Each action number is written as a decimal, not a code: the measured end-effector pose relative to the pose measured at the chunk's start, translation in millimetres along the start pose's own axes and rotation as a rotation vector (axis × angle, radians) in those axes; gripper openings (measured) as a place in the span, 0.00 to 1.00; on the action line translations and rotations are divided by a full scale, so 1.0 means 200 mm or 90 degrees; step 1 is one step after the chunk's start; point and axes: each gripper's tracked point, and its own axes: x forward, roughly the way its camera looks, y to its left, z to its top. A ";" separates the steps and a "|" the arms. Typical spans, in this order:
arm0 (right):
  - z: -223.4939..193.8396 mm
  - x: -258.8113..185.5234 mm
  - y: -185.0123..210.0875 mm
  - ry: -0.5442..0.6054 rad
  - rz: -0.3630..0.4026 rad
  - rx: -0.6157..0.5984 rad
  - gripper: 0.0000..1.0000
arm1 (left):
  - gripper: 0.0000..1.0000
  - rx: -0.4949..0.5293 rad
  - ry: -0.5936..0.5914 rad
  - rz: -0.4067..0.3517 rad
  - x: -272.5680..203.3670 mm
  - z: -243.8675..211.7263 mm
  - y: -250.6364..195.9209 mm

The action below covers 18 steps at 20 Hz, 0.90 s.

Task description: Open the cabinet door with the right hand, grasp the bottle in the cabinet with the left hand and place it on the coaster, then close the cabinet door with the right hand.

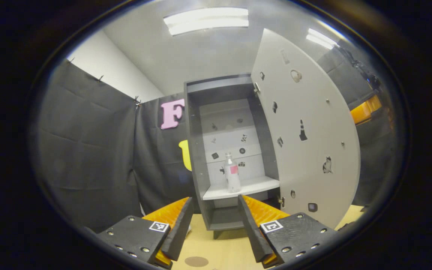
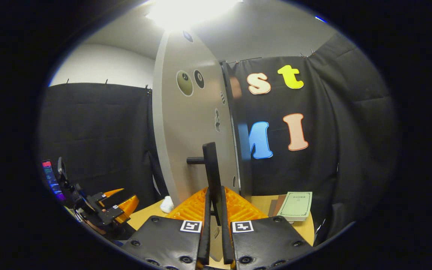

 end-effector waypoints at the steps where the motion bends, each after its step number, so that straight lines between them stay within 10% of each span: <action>1: 0.01 -0.04 -0.03 -0.009 -0.007 0.007 0.16 | 0.71 -0.001 0.003 -0.012 0.04 0.01 -0.02; 5: 0.10 -0.21 -0.35 -0.062 -0.138 -0.022 0.15 | 0.71 -0.009 0.012 -0.060 0.23 0.04 -0.09; 11: 0.07 -0.29 -0.54 -0.080 -0.261 -0.043 1.00 | 0.72 -0.085 0.044 -0.101 0.56 0.01 -0.14; 18: 0.02 -0.32 -0.63 -0.074 -0.369 -0.072 0.98 | 0.74 -0.132 0.052 -0.127 1.00 -0.06 -0.09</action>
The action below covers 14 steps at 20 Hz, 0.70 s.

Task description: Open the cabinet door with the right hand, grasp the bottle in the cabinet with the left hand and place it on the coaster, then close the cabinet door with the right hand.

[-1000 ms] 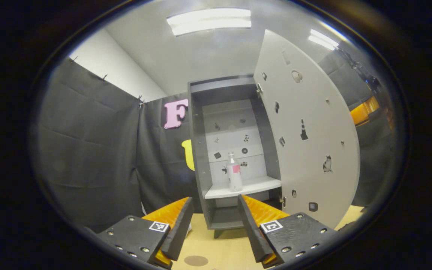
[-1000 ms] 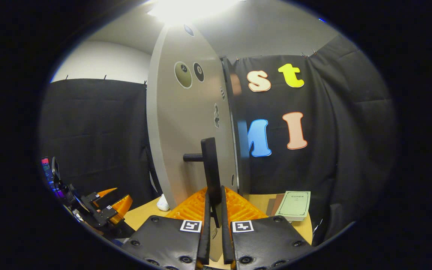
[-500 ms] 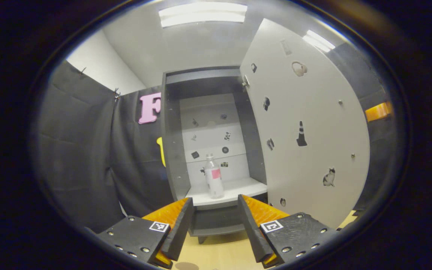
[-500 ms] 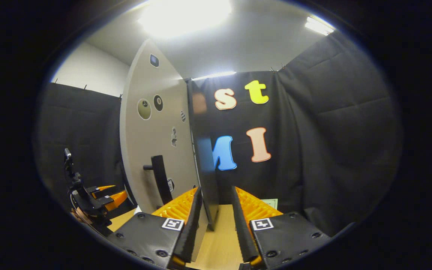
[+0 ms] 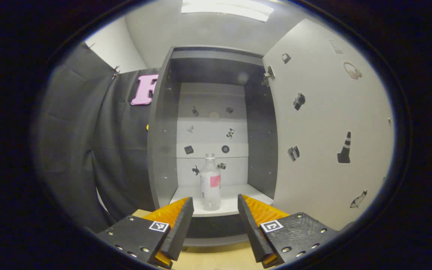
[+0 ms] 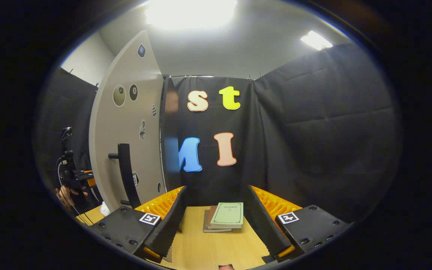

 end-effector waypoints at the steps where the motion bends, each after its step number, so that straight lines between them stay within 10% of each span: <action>1: -0.01 0.01 -0.01 0.005 -0.015 -0.002 0.98 | 0.74 -0.004 0.002 -0.004 0.06 0.00 0.01; 14: -0.16 0.08 -0.04 0.049 -0.146 0.001 0.98 | 0.73 0.011 0.029 -0.055 0.65 -0.20 0.05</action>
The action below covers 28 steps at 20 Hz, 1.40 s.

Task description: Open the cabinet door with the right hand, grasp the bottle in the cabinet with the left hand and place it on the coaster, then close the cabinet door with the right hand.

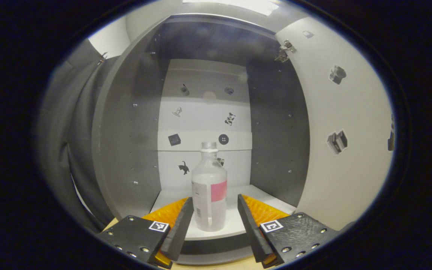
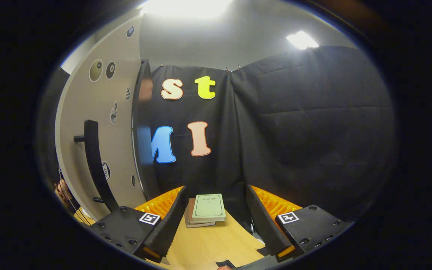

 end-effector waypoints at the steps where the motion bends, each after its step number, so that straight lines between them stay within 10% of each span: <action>1: -0.01 0.01 0.01 0.004 -0.006 0.001 0.98 | 0.73 0.002 0.000 0.000 0.03 -0.01 0.01; 28: -0.07 0.01 -0.02 0.028 -0.042 0.013 0.98 | 0.70 -0.024 -0.007 -0.017 0.22 -0.03 0.06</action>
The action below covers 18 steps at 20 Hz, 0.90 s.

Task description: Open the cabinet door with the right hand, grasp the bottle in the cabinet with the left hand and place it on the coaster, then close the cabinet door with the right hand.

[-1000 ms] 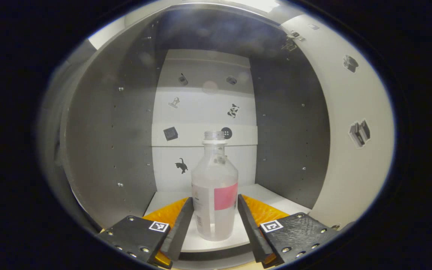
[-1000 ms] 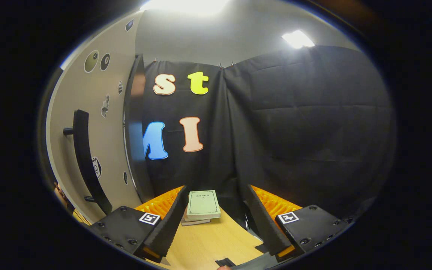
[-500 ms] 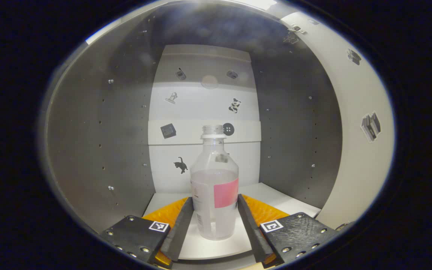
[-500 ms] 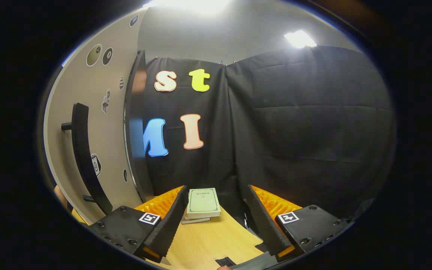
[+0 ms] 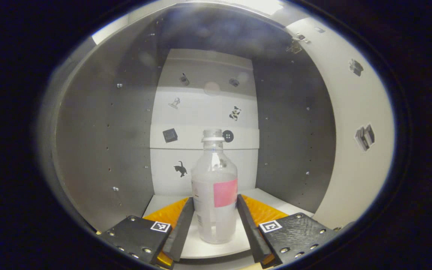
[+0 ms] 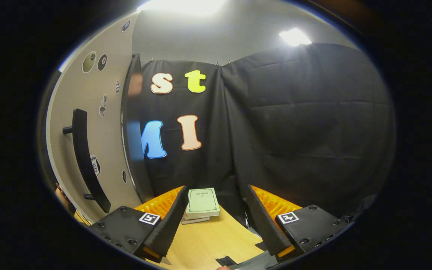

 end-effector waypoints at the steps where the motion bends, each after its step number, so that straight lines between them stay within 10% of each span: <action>1: 0.00 0.01 0.01 0.002 0.005 0.002 0.98 | 0.71 0.003 -0.001 0.002 -0.01 0.00 0.00; 18: -0.04 0.10 0.05 0.026 0.079 0.001 0.98 | 0.69 0.010 -0.038 0.021 -0.42 0.07 -0.02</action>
